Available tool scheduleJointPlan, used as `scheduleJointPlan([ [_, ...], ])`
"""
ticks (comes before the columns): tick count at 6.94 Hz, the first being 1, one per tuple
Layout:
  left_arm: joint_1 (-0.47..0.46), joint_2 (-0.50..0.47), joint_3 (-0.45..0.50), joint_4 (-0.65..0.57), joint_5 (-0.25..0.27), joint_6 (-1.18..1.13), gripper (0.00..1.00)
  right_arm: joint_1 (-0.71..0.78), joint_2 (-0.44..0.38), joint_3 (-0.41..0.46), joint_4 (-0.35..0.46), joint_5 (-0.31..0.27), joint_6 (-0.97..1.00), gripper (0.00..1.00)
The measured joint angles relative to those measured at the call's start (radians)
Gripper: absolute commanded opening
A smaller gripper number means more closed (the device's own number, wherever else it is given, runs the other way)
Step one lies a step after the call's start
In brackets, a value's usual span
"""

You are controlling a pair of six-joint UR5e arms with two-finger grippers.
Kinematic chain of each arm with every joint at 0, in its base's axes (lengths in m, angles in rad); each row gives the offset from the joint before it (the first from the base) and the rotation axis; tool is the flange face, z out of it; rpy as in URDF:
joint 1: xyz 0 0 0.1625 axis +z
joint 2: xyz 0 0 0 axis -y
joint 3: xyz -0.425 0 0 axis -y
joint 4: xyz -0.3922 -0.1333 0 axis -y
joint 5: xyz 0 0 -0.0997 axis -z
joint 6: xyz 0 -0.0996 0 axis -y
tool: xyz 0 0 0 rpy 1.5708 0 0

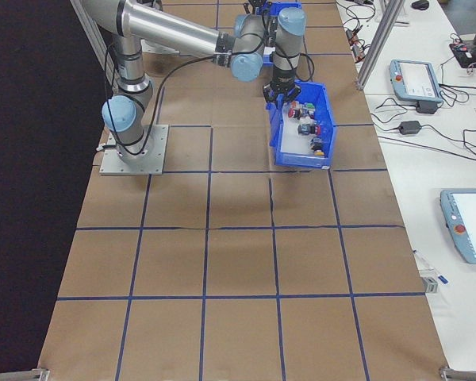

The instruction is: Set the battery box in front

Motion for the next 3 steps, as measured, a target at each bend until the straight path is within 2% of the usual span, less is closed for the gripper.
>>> scheduleJointPlan([
  [3, -0.147, -0.185, 0.191, 0.017, -0.001, -0.238, 0.00, -0.068, -0.148, 0.205, -0.065, 0.001, -0.074, 0.04],
])
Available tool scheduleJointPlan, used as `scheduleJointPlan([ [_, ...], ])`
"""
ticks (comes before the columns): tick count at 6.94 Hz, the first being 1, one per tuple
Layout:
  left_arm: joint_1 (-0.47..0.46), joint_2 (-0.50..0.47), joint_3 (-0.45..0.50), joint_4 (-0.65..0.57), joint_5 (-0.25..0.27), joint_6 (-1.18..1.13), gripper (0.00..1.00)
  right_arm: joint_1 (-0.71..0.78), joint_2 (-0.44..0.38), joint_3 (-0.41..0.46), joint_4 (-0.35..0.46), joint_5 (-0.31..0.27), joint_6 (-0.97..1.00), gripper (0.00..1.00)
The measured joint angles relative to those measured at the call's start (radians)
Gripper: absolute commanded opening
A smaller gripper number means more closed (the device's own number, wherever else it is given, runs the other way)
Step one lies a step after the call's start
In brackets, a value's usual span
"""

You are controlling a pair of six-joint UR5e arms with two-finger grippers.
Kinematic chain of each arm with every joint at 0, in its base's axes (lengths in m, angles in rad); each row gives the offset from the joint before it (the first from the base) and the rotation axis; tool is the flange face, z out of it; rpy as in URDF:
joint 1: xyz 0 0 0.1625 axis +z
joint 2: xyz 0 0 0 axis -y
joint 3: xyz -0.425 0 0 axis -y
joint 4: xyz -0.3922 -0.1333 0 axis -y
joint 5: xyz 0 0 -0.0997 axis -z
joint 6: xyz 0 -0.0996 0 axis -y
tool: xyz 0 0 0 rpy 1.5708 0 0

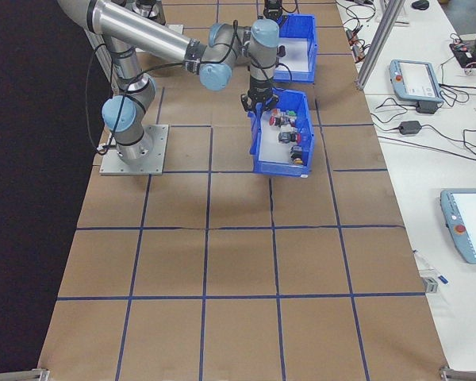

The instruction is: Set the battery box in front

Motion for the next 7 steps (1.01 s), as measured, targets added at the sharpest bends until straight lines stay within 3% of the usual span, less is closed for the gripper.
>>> scheduleJointPlan([
  [2, -0.073, -0.106, 0.096, 0.026, -0.001, -0.134, 0.00, -0.020, -0.048, 0.057, -0.002, -0.003, -0.020, 0.04],
  [4, -0.118, -0.167, 0.129, 0.067, -0.002, -0.157, 0.00, -0.019, -0.115, 0.132, 0.000, -0.003, -0.024, 0.04],
  [5, -0.126, -0.179, 0.131, 0.077, -0.004, -0.155, 0.08, -0.017, -0.165, 0.187, -0.001, -0.001, -0.025, 0.04],
  [6, -0.129, -0.186, 0.130, 0.088, -0.008, -0.155, 0.30, -0.015, -0.215, 0.237, 0.002, -0.001, -0.026, 0.04],
  [7, -0.133, -0.190, 0.128, 0.096, -0.012, -0.157, 0.77, -0.011, -0.270, 0.287, 0.007, -0.001, -0.026, 0.04],
])
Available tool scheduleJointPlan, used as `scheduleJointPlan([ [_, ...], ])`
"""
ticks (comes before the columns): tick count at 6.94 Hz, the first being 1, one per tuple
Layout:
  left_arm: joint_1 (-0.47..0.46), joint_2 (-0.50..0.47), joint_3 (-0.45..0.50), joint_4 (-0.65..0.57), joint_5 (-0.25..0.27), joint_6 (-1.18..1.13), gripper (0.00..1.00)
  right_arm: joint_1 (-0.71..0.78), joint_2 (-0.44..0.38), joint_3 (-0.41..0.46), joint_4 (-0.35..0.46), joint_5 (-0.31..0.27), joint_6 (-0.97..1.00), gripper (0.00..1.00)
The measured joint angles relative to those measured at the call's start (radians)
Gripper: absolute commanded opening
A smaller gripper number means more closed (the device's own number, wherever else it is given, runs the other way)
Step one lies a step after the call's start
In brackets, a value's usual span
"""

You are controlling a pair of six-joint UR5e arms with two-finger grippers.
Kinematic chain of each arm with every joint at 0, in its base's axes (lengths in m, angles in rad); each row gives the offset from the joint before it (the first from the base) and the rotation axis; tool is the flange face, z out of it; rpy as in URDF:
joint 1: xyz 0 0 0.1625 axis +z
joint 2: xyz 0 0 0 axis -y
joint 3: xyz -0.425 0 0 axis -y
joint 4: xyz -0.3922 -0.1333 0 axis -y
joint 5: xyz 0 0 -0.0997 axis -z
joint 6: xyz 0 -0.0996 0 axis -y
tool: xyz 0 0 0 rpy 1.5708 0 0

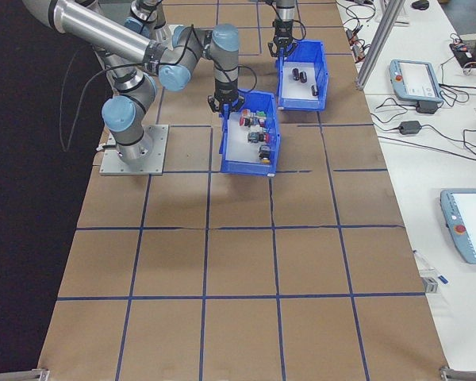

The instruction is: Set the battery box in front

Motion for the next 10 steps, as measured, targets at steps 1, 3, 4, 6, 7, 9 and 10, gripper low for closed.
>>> scheduleJointPlan([
  [1, -0.004, 0.002, -0.005, 0.003, 0.000, -0.005, 0.94, 0.009, -0.050, 0.043, 0.003, 0.001, 0.001, 0.04],
  [3, -0.011, 0.017, -0.011, -0.013, 0.005, -0.064, 0.98, 0.069, -0.111, 0.089, 0.005, 0.002, 0.029, 0.04],
  [4, -0.010, 0.038, -0.004, -0.041, 0.008, -0.083, 0.98, 0.125, -0.122, 0.096, 0.005, 0.002, 0.083, 0.05],
  [6, 0.009, 0.119, 0.011, -0.186, 0.033, 0.075, 0.98, 0.279, -0.124, 0.100, -0.002, 0.000, 0.270, 0.05],
  [7, 0.031, 0.166, 0.011, -0.254, 0.074, 0.233, 0.98, 0.367, -0.123, 0.099, -0.010, 0.000, 0.382, 0.05],
  [9, 0.059, 0.249, 0.002, -0.347, 0.182, 0.609, 0.99, 0.522, -0.119, 0.099, -0.077, 0.002, 0.573, 0.05],
  [10, 0.068, 0.291, -0.004, -0.412, 0.246, 0.814, 0.98, 0.574, -0.114, 0.099, -0.117, 0.014, 0.626, 0.05],
])
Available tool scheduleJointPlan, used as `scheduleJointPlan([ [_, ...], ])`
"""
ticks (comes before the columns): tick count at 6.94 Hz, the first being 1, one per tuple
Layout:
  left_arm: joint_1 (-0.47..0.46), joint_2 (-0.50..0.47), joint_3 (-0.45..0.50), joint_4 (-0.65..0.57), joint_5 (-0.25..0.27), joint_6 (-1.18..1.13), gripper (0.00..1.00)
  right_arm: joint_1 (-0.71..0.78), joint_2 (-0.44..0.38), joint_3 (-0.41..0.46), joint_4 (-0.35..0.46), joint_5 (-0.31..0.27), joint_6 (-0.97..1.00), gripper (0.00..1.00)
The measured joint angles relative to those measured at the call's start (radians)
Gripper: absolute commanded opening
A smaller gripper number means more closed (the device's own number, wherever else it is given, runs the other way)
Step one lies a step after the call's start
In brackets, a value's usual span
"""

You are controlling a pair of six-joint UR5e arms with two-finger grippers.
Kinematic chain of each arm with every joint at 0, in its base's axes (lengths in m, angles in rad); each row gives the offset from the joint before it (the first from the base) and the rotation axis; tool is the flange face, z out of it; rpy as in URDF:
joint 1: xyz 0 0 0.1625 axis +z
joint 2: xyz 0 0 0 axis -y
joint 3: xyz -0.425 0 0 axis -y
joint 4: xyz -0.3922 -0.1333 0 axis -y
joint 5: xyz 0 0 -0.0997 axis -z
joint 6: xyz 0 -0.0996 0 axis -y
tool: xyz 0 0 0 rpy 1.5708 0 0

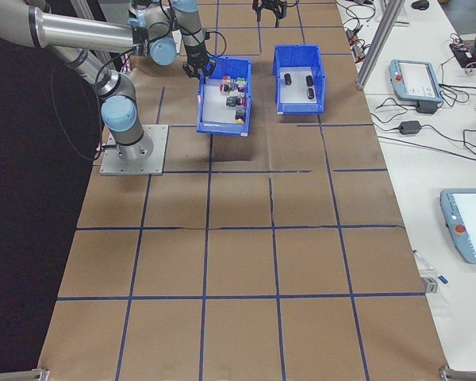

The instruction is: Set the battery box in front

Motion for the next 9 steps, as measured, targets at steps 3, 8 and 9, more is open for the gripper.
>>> scheduleJointPlan([
  [3, 0.058, 0.107, -0.019, -0.096, 0.110, 0.614, 0.99, 0.082, 0.039, 0.000, -0.092, 0.053, 0.055, 0.04],
  [8, 0.121, 0.186, -0.037, -0.098, 0.159, 1.031, 0.99, 0.199, 0.180, -0.003, -0.206, 0.010, 0.130, 0.07],
  [9, 0.122, 0.187, -0.042, -0.095, 0.159, 1.035, 0.99, 0.216, 0.203, -0.003, -0.224, -0.002, 0.147, 0.13],
])
